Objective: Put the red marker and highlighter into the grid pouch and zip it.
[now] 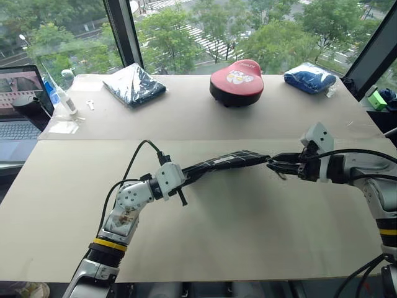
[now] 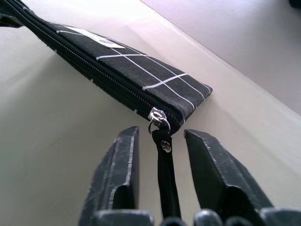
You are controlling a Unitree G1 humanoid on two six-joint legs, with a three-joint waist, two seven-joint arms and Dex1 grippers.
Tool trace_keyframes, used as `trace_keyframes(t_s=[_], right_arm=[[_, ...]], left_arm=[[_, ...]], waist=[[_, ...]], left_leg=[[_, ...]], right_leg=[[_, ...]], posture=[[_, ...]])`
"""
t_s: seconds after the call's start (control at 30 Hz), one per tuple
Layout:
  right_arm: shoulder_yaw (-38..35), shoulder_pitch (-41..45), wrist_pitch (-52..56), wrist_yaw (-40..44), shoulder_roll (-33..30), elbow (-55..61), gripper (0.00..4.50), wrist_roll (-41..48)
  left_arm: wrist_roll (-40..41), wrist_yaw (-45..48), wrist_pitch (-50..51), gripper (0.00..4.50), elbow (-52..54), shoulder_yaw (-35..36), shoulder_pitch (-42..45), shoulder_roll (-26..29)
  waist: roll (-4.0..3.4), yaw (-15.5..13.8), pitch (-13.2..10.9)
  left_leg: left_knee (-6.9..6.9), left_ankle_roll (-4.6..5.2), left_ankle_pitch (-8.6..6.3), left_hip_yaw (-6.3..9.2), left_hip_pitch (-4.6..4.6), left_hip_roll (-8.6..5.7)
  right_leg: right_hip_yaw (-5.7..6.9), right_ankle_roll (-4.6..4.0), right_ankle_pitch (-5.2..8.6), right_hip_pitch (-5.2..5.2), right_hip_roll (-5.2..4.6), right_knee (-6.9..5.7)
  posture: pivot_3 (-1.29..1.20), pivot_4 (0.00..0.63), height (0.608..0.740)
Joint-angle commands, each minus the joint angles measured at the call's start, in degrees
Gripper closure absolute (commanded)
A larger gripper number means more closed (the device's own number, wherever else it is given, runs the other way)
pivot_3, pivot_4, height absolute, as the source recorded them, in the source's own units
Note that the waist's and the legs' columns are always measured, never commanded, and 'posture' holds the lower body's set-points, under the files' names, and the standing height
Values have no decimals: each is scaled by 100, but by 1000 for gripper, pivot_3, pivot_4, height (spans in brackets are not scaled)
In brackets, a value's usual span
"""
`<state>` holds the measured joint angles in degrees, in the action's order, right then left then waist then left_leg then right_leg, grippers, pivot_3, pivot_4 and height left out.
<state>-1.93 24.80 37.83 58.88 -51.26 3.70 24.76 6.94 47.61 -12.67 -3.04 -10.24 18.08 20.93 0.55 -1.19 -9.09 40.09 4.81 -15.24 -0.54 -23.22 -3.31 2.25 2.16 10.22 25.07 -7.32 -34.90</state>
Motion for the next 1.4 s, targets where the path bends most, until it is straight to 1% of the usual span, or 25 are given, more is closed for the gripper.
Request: trace_keyframes(t_s=[0.03, 0.13, 0.23, 0.33, 0.43, 0.57, 0.63, 0.7, 0.77, 0.8, 0.9, 0.93, 0.97, 1.03, 1.17, 1.23, 1.33, 1.4], right_arm=[[-566, -299, 505, 297, -263, 330, 1657, 566], [-911, -590, 470, 436, -500, 403, 1657, 668], [-1541, -1030, 464, 650, -725, 533, 1657, 926], [-2244, -1683, 385, 922, -815, 892, 1657, 1153], [-2788, -2221, 454, 975, -775, 1215, 1657, 1329], [-3413, -2826, 547, 839, -559, 1567, 1657, 1549], [-3587, -2913, 599, 675, -424, 1673, 1657, 1660], [-3563, -2940, 580, 515, -331, 1740, 1657, 1675], [-3439, -2921, 546, 383, -279, 1787, 1601, 1632], [-3389, -2900, 539, 334, -267, 1799, 1601, 1623], [-3310, -2850, 516, 226, -268, 1783, 1601, 1599], [-3288, -2822, 495, 198, -277, 1739, 1601, 1576], [-3273, -2801, 484, 189, -287, 1699, 1601, 1572], [-3233, -2764, 463, 189, -315, 1623, 1601, 1553], [-3110, -2482, 445, 145, -364, 1365, 1601, 1521], [-3084, -2341, 416, 160, -411, 1203, 1601, 1503], [-3117, -2332, 317, 290, -489, 997, 1601, 1427], [-3142, -2476, 193, 415, -557, 963, 1601, 1332]], left_arm=[[162, 131, -235, 4500, 40, -15, 65, -51], [226, 435, -463, 4500, -109, -70, 112, 2], [293, 802, -868, 4500, -472, -75, 280, 55], [421, 1189, -1308, 4500, -997, -80, 551, 17], [462, 1554, -1775, 4500, -1564, -154, 843, -88], [483, 2004, -2217, 4500, -2371, -256, 1265, -337], [473, 2128, -2396, 4500, -2747, -278, 1461, -494], [591, 2229, -2275, 4500, -2989, -237, 1645, -704], [689, 2385, -2128, 3678, -3121, -208, 1740, -812], [740, 2525, -2069, 3417, -3120, -217, 1730, -810], [866, 2769, -1859, 2328, -2902, -184, 1583, -698], [896, 2731, -1734, 2052, -2784, -132, 1520, -636], [960, 2707, -1499, 1589, -2590, -90, 1430, -555], [1134, 2721, -1046, 976, -2143, -41, 1237, -392], [1827, 2627, 494, 976, -734, 147, 653, 129], [2278, 2389, 1590, 976, 102, 316, 324, 546], [3061, 1727, 3259, 976, 1014, 819, -109, 1164], [3327, 1257, 3958, 976, 1303, 1174, -358, 1438]], waist=[[0, -39, 0], [0, -67, 0], [0, -103, 0], [0, -135, 0], [0, -156, 0], [2, -149, -1], [4, -149, -2], [5, -148, -3], [7, -143, -4], [7, -139, -4], [7, -111, -4], [7, -103, -4], [7, -91, -4], [7, -96, -4], [6, -86, -4], [6, -85, -4], [4, -96, -4], [4, -91, -4]], left_leg=[[0, 2, -1, 0, -2, -1], [3, 8, -5, -1, -5, -3], [4, 9, -5, -3, -3, -2], [5, 8, -5, -2, -2, 2], [8, 9, -5, -1, -3, 2], [22, 17, -10, -5, -2, 2], [25, 19, -11, -5, -1, 1], [27, 19, -11, -4, -1, 1], [30, 20, -12, -4, -2, 1], [31, 21, -12, -5, -2, 1], [31, 22, -13, -4, -2, 3], [31, 22, -13, -4, -2, 3], [31, 22, -13, -4, -2, 3], [30, 22, -13, -4, -1, 5], [32, 23, -14, -3, -1, 7], [32, 23, -14, -3, 1, 7], [32, 23, -14, 0, 2, 8], [32, 23, -14, 5, 5, 9]], right_leg=[[0, 0, 0, -1, -2, 2], [-2, 0, 0, -1, -8, 6], [-1, 0, 0, 0, -8, 5], [3, 0, 0, -2, -5, 3], [4, 0, 0, -5, -5, 3], [3, 2, -1, -14, -8, 4], [2, 3, -2, -15, -8, 5], [3, 4, -2, -16, -7, 4], [3, 5, -2, -17, -7, 3], [3, 6, -2, -17, -7, 3], [4, 7, -1, -17, -4, 2], [3, 7, -1, -16, -4, 2], [3, 7, -1, -16, -3, 2], [2, 6, -1, -16, -2, 2], [0, 7, -1, -17, 0, 2], [-3, 7, 0, -16, -1, 1], [-2, 10, 2, -17, 0, -1], [-2, 12, 3, -21, 1, -1]], posture=[[0, 150, 740], [0, 150, 740], [0, 150, 740], [0, 150, 740], [0, 150, 740], [0, 150, 740], [0, 150, 740], [0, 150, 740], [0, 150, 740], [0, 150, 740], [0, 150, 740], [0, 150, 740], [0, 150, 740], [0, 150, 740], [0, 150, 740], [0, 150, 740], [0, 150, 740], [0, 150, 740]])
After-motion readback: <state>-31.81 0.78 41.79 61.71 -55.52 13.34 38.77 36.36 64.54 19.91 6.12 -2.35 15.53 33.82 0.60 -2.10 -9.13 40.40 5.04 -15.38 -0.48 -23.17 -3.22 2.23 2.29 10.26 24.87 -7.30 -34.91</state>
